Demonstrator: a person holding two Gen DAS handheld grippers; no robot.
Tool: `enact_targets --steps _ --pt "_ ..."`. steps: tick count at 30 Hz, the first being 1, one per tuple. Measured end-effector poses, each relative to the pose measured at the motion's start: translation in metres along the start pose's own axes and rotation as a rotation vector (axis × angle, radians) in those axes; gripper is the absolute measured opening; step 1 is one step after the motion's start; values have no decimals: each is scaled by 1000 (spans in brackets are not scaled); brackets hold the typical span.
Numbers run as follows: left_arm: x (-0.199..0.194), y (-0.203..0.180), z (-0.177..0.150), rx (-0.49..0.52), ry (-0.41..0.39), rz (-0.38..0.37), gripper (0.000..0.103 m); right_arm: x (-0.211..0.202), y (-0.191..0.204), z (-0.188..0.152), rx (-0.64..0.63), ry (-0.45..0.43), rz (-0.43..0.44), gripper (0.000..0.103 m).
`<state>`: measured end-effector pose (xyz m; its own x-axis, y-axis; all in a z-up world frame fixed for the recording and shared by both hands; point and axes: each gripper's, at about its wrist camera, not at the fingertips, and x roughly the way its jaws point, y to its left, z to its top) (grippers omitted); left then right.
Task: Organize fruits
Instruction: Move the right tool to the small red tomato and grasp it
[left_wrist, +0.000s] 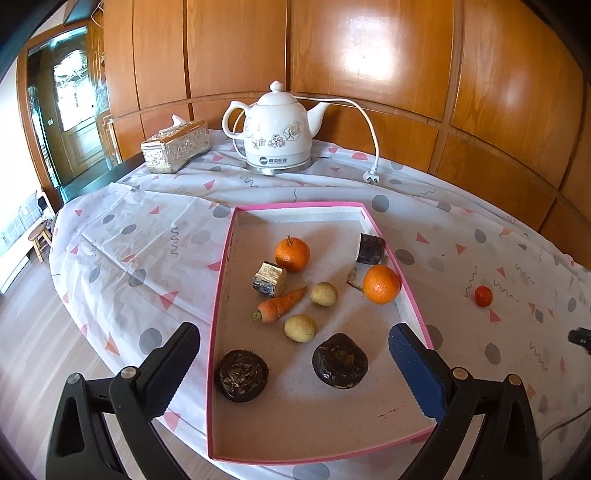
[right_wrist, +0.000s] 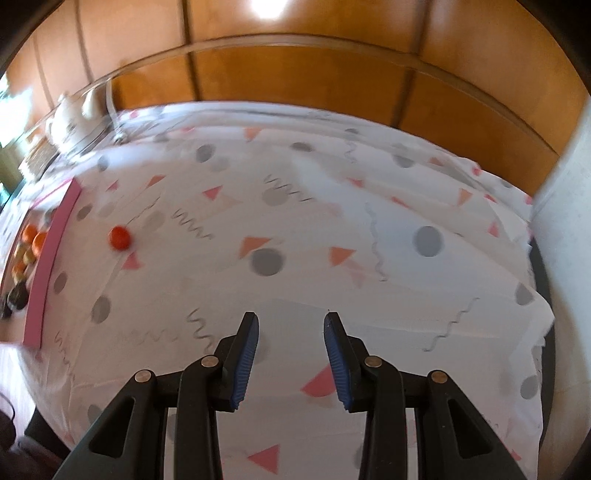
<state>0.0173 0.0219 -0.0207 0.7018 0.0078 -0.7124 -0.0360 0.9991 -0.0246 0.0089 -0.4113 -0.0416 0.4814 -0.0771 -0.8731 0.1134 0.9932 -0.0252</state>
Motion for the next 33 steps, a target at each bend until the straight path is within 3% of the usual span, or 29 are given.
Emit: enact_targets --steps 10,20,28,30,33 --pt "-5 -2 -1 13 -11 -28 103 12 66 15 -119 38 118 37" --pt "-6 -2 -7 25 2 -53 103 42 135 52 -120 42 219 37" --pt "-5 6 -8 -19 13 -50 103 78 169 73 -141 77 170 37" --pt "-4 7 -8 -21 14 -43 103 87 176 75 -163 103 142 29" --pt "-4 11 -8 -33 15 -38 103 89 182 73 -188 88 105 28"
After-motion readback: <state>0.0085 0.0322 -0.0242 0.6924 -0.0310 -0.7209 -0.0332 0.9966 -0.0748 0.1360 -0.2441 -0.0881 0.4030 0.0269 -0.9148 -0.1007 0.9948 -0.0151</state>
